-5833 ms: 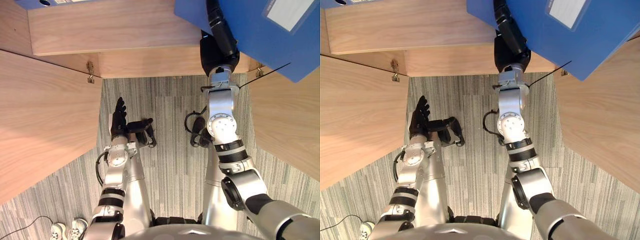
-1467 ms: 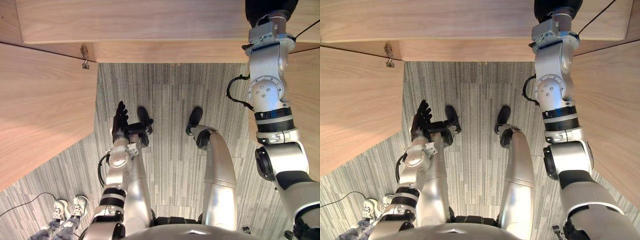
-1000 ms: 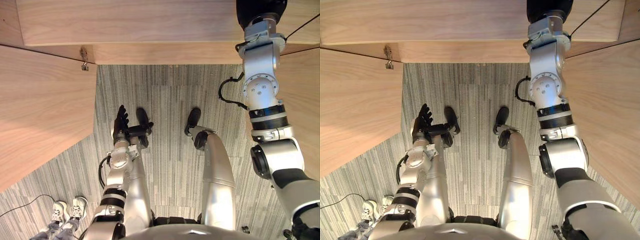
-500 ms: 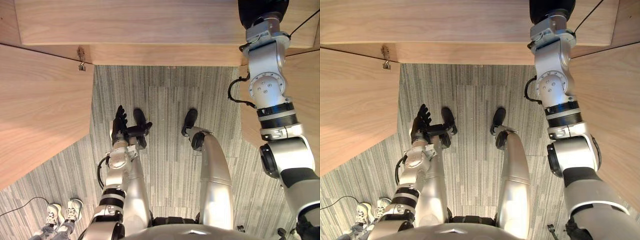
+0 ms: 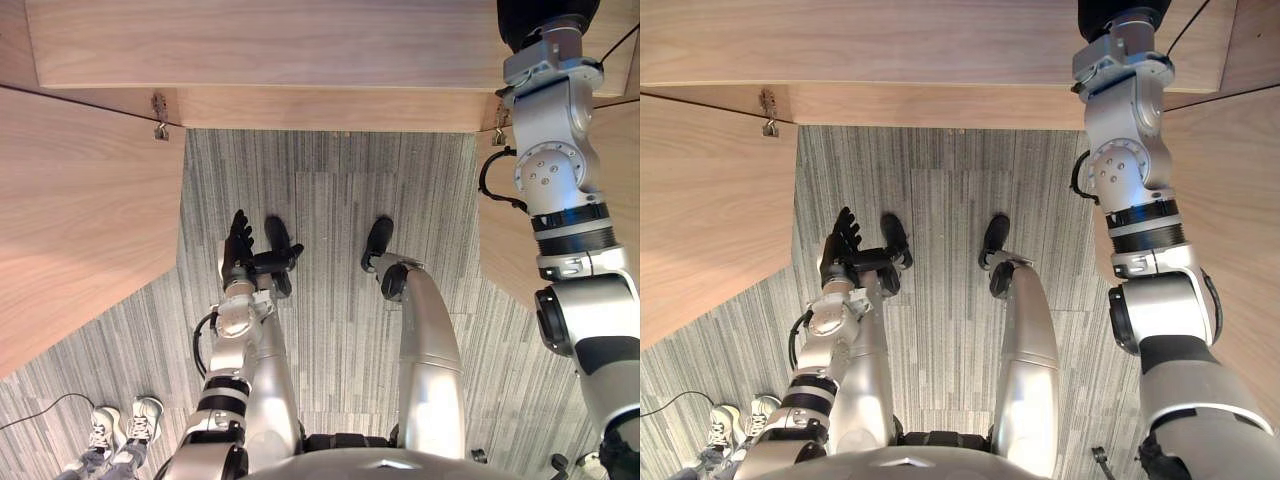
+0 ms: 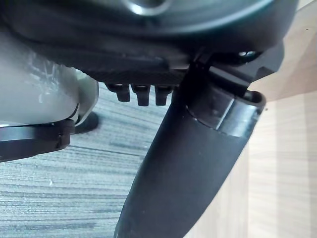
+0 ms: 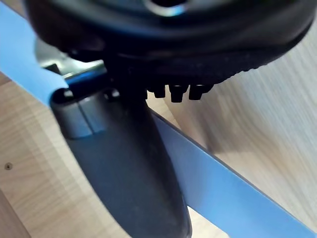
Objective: Walk over to the cabinet, pick up the folder, carry it to the office cabinet, place the folder inside the office cabinet, then close the office cabinet door
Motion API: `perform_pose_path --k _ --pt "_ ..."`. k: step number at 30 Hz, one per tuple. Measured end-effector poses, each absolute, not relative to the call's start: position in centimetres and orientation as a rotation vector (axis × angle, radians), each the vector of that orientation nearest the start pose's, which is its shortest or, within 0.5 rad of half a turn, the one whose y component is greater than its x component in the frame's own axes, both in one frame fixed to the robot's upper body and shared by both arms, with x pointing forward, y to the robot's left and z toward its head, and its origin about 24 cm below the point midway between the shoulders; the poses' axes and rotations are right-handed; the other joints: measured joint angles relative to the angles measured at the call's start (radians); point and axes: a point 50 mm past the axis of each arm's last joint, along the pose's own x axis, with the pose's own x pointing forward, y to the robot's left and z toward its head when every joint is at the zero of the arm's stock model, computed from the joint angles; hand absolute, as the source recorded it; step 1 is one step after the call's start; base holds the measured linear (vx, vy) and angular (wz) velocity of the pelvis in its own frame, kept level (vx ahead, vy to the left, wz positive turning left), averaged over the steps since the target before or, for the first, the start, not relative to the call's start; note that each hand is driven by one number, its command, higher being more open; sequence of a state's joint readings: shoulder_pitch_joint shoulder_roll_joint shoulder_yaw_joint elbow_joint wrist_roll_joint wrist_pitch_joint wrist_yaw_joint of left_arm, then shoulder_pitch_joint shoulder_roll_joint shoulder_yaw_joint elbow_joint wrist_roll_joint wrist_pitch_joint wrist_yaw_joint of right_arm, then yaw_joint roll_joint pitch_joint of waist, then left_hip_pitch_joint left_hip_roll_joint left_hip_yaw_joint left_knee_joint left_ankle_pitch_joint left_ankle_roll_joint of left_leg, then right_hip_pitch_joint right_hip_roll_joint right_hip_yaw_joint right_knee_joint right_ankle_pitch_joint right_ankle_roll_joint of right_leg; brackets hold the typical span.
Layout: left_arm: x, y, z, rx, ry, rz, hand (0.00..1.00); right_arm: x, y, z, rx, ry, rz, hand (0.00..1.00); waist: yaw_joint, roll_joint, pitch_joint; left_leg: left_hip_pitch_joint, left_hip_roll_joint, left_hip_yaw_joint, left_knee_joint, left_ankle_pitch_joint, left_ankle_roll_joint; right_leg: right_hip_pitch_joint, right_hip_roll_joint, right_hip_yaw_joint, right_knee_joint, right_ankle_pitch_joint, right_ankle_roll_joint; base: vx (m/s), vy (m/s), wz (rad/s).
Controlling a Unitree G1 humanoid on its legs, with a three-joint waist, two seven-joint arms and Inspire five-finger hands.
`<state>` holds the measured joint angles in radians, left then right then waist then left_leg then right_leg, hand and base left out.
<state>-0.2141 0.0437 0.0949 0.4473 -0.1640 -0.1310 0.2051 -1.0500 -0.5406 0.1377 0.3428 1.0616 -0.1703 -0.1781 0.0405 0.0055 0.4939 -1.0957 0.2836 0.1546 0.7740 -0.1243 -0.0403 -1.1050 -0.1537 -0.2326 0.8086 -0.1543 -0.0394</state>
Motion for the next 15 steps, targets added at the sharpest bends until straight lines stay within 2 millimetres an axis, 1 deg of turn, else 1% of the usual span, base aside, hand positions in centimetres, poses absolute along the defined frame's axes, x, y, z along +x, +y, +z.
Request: perform_pose_path --k 3,5,7,11,15 --pt "28.5 18.0 0.5 -0.124 0.117 0.278 1.00 36.0 -18.0 32.5 0.596 -0.694 0.178 1.00 0.000 0.000 0.000 0.000 0.000 0.000 0.000 0.000 0.000 0.000 0.000 0.000 0.000 0.000 0.000 0.01 0.056 0.00" --pt "28.5 18.0 0.5 -0.127 0.117 0.278 1.00 36.0 -17.7 32.2 0.736 -0.692 0.191 1.00 0.001 0.000 0.000 0.001 0.000 0.000 0.000 0.000 0.000 0.000 0.001 0.000 0.000 0.000 0.000 0.01 0.043 -0.01" --pt "28.5 18.0 0.5 -0.129 0.117 0.278 1.00 36.0 -17.4 31.7 0.803 -0.689 0.194 1.00 0.001 0.000 0.000 0.001 0.000 0.000 0.000 0.000 0.000 0.000 0.001 0.000 0.000 0.000 0.000 0.00 0.000 0.00" --pt "28.5 18.0 0.5 -0.130 0.118 0.279 1.00 35.9 -16.8 30.8 0.866 -0.665 0.203 1.00 0.001 0.000 0.000 0.002 0.000 0.000 0.001 0.000 0.000 0.000 0.001 0.002 0.002 0.000 0.000 0.00 0.000 0.00" --pt "28.5 18.0 0.5 -0.132 0.120 0.281 1.00 35.4 -16.8 30.4 0.867 -0.669 0.212 1.00 0.002 0.000 0.000 0.004 0.000 0.000 0.002 0.000 0.000 0.003 0.001 0.002 0.002 0.000 0.000 0.00 0.000 0.00"
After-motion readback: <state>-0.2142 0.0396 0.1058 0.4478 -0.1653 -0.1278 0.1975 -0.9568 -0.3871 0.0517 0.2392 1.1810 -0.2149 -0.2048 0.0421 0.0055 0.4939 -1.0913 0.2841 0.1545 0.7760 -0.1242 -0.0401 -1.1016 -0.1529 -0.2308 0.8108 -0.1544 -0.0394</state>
